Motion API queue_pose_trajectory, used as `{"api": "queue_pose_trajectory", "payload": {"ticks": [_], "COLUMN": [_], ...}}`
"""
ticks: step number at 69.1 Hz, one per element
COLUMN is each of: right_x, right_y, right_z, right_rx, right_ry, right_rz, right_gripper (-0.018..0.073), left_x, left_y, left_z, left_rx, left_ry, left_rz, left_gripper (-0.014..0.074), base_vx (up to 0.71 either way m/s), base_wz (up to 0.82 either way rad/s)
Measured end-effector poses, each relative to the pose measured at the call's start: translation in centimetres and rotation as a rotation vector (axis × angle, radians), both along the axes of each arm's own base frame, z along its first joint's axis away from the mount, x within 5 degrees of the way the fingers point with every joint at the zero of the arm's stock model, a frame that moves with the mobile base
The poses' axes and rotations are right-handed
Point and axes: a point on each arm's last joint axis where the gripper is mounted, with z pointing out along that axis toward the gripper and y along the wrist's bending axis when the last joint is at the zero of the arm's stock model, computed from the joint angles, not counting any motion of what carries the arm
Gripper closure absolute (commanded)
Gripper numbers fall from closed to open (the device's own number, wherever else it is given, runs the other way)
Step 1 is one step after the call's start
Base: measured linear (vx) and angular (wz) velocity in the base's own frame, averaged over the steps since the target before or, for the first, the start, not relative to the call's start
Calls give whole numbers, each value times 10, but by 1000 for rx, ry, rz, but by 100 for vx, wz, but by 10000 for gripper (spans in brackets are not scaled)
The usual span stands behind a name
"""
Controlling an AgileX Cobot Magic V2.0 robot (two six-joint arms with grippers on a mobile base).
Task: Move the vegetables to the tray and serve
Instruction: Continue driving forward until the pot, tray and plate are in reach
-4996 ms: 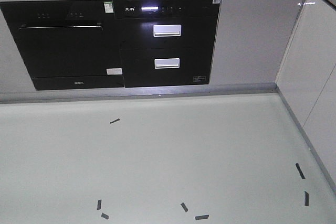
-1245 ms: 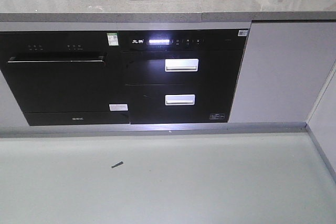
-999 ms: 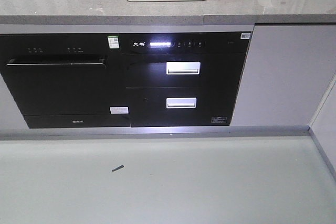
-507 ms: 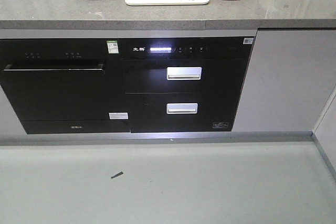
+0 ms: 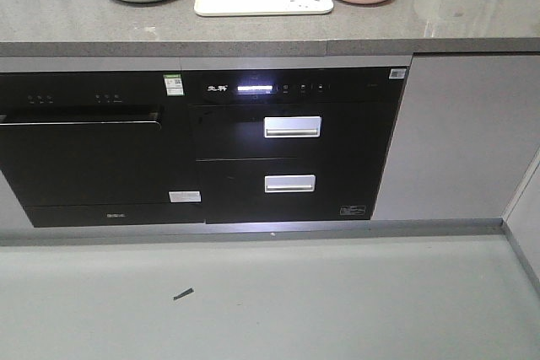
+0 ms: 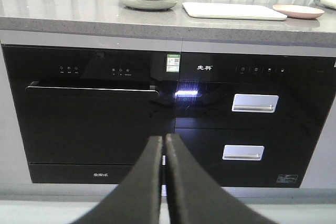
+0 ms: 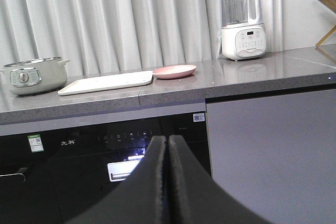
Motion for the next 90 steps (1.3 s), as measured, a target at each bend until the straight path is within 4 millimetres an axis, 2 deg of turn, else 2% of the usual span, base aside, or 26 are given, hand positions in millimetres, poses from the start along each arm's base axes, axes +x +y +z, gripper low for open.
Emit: {"api": "queue_pose_trajectory", "payload": {"ticks": [90], "right_x": [0], "right_y": [0], "right_z": [0], "right_rx": [0], "right_ry": [0], "right_rz": [0], "right_gripper": [562], "left_x": [0], "left_y": [0], "left_z": [0], "left_rx": [0], "left_ry": [0], "left_rz": [0], "left_gripper": [602], "base_vx": [9], "base_wz": [-3]}}
